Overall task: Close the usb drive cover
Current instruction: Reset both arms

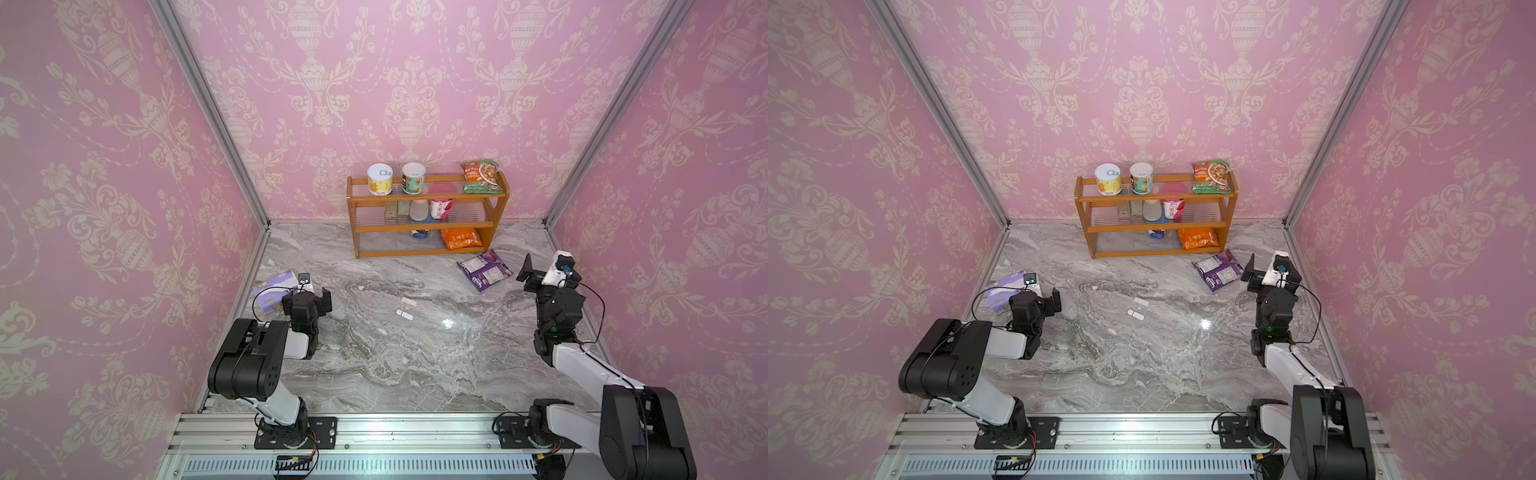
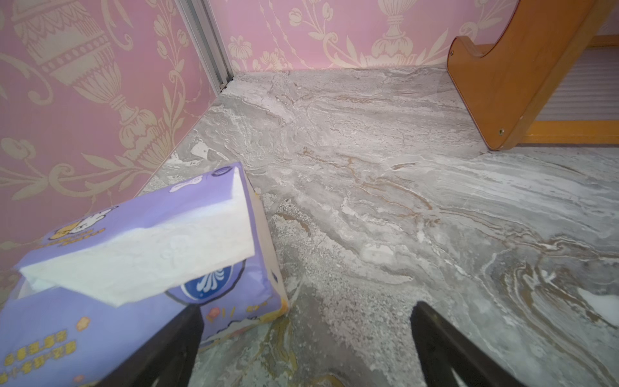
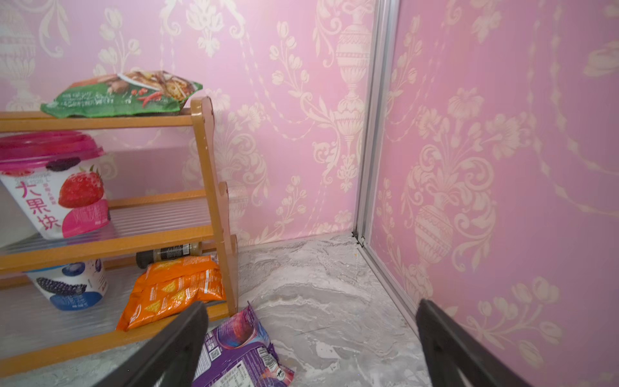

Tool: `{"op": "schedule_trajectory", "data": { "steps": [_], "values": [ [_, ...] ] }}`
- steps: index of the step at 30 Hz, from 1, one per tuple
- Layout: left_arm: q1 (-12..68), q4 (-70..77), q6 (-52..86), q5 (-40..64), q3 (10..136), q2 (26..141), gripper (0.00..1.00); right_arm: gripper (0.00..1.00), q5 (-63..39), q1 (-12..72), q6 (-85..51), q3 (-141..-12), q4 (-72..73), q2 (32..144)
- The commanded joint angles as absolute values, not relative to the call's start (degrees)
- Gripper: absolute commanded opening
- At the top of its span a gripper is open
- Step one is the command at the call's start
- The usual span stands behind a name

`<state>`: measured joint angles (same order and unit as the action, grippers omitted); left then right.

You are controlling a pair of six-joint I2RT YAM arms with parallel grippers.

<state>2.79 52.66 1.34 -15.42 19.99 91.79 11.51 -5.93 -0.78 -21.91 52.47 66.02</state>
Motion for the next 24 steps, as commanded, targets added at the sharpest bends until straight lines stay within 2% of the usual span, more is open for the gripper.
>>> {"op": "schedule_trajectory", "data": {
  "steps": [1, 3, 6, 8, 13, 16, 18, 19, 20, 22, 24],
  "values": [
    [2.37, 52.16, 0.63, -14.65, 20.49, 90.70, 0.99, 1.00, 4.07, -5.72, -4.29, -24.10, 35.78, 70.41],
    [2.37, 52.21, 0.62, -14.65, 20.56, 90.65, 0.99, 1.00, 2.10, -4.68, -5.25, -23.75, 41.42, 73.09],
    [2.37, 52.27, 0.62, -14.68, 20.47, 90.69, 0.99, 1.00, -0.88, -3.44, -3.67, -28.30, 33.41, 74.95],
    [2.36, 52.29, 0.63, -14.68, 20.43, 90.69, 0.99, 1.00, 2.89, -1.33, -2.49, -26.85, 35.40, 74.36],
    [2.37, 52.29, 0.63, -14.68, 20.43, 90.66, 0.99, 1.00, 2.94, -0.74, -3.18, -22.21, 37.09, 73.67],
    [2.37, 52.21, 0.62, -14.66, 20.55, 90.69, 0.99, 1.00, 4.76, -0.74, -5.10, -20.43, 42.49, 76.28],
    [2.37, 52.22, 0.62, -14.67, 20.47, 90.69, 0.99, 1.00, 1.07, -1.58, -5.30, -21.97, 44.83, 81.81],
    [2.37, 52.20, 0.62, -14.68, 20.48, 90.70, 1.00, 1.00, -0.72, -0.94, -3.93, -21.34, 49.87, 86.34],
    [2.37, 52.25, 0.62, -14.66, 20.48, 90.70, 0.99, 1.00, -2.86, -0.02, -2.66, -19.50, 60.87, 90.53],
    [2.33, 52.21, 0.62, -14.65, 20.47, 90.62, 0.99, 1.00, -1.95, 0.04, -1.81, -19.08, 53.17, 85.92],
    [2.33, 52.08, 0.62, -14.59, 20.56, 90.69, 0.99, 1.00, -0.01, 0.94, -2.13, -17.08, 63.45, 89.48]
  ]
}}
